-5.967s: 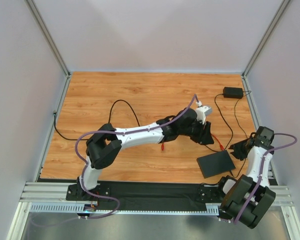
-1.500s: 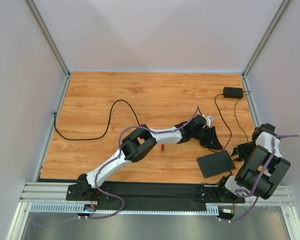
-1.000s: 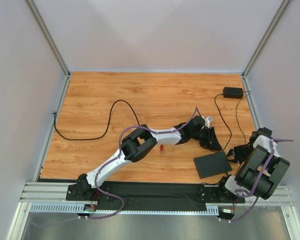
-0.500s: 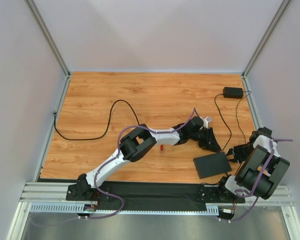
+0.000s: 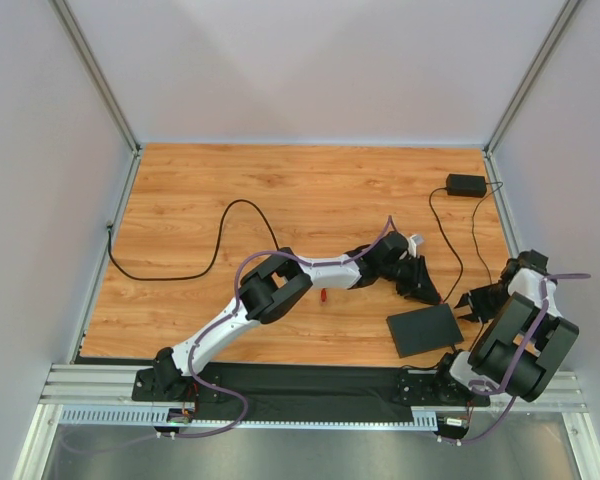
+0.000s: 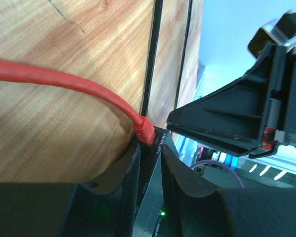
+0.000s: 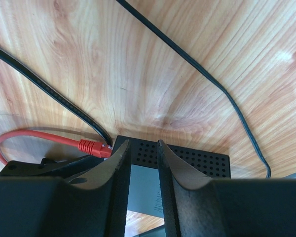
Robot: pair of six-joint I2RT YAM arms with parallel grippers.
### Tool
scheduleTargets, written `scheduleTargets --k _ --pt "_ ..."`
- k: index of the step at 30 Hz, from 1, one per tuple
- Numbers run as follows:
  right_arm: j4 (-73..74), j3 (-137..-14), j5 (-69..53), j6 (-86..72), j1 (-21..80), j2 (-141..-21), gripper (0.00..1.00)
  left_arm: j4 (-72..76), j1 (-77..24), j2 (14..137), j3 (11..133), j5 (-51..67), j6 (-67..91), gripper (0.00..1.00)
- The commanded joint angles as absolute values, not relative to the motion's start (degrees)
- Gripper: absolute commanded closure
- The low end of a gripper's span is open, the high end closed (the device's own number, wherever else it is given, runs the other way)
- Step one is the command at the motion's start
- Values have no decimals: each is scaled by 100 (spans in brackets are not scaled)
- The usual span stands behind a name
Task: Pull the plug from the switch port
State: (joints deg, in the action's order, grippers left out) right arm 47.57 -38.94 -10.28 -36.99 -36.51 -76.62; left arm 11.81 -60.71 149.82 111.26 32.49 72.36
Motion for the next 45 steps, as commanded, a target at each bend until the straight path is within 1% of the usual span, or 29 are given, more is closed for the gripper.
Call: scheduleTargets --k 1,6,8,9,11,13,15,18,19,22,23,24,26,30,31,32,34,35,38,42,45 --pt "4798 -4122 -888 -3516 -3639 -7541 70 536 -6056 15012 11206 3208 7084 66" --pt "4957 -4297 -642 -3358 -3305 -7409 70 790 -6029 14942 11092 3199 6936 64" --pt "5167 -4420 -501 -3314 -3156 -7365 70 661 -6021 14836 11109 3173 6655 60" --pt "5220 -4456 -466 -3305 -2990 -7339 69 468 -6003 14679 11162 3042 6236 54" --pt "5422 -4561 -273 -3313 -2796 -7164 69 29 -6003 14477 11233 2866 5777 50" --pt "5580 -4614 -37 -3409 -2453 -6893 67 -149 -5994 14055 10953 2621 5301 44" --pt "5730 -4667 226 -3489 -2093 -6698 63 -167 -5968 13635 10733 2462 5012 42" --pt "6081 -4650 369 -3638 -1742 -6294 57 -36 -5863 13195 10293 2504 4861 42" --pt "6160 -4615 343 -3734 -1653 -6241 57 382 -5767 13071 9918 2566 4878 43" --pt "6468 -4500 308 -3928 -1232 -6117 55 850 -5573 12605 9249 2715 4939 44" --pt "6530 -4448 282 -4033 -969 -6108 53 887 -5442 12377 9116 2742 4896 44" --pt "6591 -4378 273 -4078 -836 -6082 49 888 -5371 12253 8992 2742 4835 44" --pt "6688 -4272 272 -4174 -494 -5951 46 757 -5248 11894 8685 2690 4598 44" --pt "6802 -3851 140 -4324 -203 -5635 39 914 -4853 11321 7860 2514 4526 44" --pt "6838 -3902 219 -4350 -63 -5608 38 992 -4782 11251 7753 2522 4526 44" --pt "6951 -3963 298 -4420 321 -5616 36 1028 -4738 11119 7665 2531 4535 43" --pt "7127 -4051 360 -4439 535 -5739 34 1089 -4606 11031 7480 2540 4544 43" --pt "7171 -4060 395 -4438 684 -5818 30 1125 -4571 10987 7445 2557 4570 44" --pt "6997 -3964 326 -4534 896 -6116 29 1221 -4509 10995 7374 2680 4623 44" --pt "6759 -3674 246 -5044 1247 -6152 29 1344 -4509 11100 7374 2821 4693 44" --pt "6540 -3490 299 -5211 1292 -6109 29 1467 -4465 11162 7356 2918 4781 44"
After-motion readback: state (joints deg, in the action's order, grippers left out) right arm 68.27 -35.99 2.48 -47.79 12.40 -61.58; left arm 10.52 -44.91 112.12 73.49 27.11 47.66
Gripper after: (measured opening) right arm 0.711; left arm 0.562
